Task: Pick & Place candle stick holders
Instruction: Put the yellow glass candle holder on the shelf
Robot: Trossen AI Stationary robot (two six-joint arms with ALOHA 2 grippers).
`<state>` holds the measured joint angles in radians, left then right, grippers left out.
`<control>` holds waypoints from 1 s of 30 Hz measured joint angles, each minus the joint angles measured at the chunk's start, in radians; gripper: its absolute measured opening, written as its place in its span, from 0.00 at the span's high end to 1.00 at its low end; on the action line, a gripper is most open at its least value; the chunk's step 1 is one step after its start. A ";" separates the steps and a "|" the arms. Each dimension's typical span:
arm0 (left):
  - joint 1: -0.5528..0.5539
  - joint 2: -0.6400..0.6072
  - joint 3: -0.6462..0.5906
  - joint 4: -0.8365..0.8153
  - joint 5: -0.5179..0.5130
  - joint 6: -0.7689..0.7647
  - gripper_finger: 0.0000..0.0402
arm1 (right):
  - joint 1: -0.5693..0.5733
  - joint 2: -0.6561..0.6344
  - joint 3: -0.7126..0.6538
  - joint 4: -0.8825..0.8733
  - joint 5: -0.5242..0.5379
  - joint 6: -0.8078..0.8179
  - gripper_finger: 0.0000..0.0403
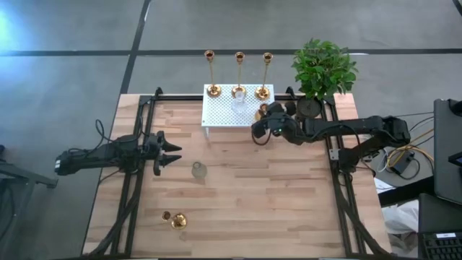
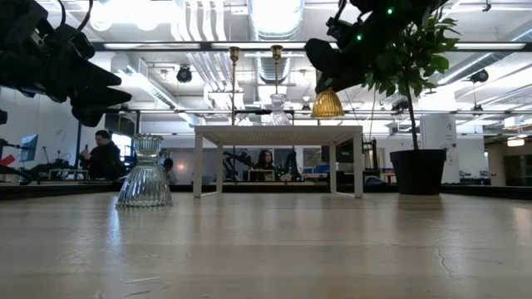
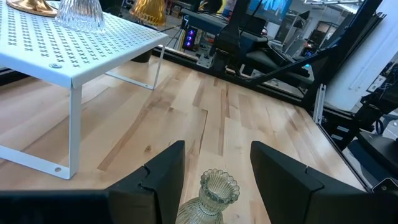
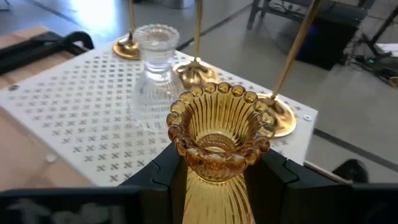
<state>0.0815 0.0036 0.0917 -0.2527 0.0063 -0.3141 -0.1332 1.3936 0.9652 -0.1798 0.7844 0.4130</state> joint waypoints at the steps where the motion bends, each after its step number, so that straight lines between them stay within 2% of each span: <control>1: 0.000 0.000 0.000 0.000 0.000 0.000 0.53 | -0.008 0.000 -0.010 0.023 -0.015 -0.011 0.71; 5: 0.000 0.000 0.000 0.000 0.000 0.000 0.53 | -0.038 -0.001 -0.046 0.107 -0.060 -0.032 0.71; 17: 0.000 0.000 0.000 0.000 0.000 0.000 0.53 | -0.071 -0.002 -0.060 0.109 -0.060 -0.058 0.71; 30: 0.000 0.000 0.000 0.000 0.000 0.000 0.53 | -0.071 -0.006 -0.096 0.110 -0.060 0.006 0.71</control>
<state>0.0818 0.0032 0.0914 -0.2531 0.0063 -0.3141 -0.2039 1.3871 0.8691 -0.0698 0.7247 0.4193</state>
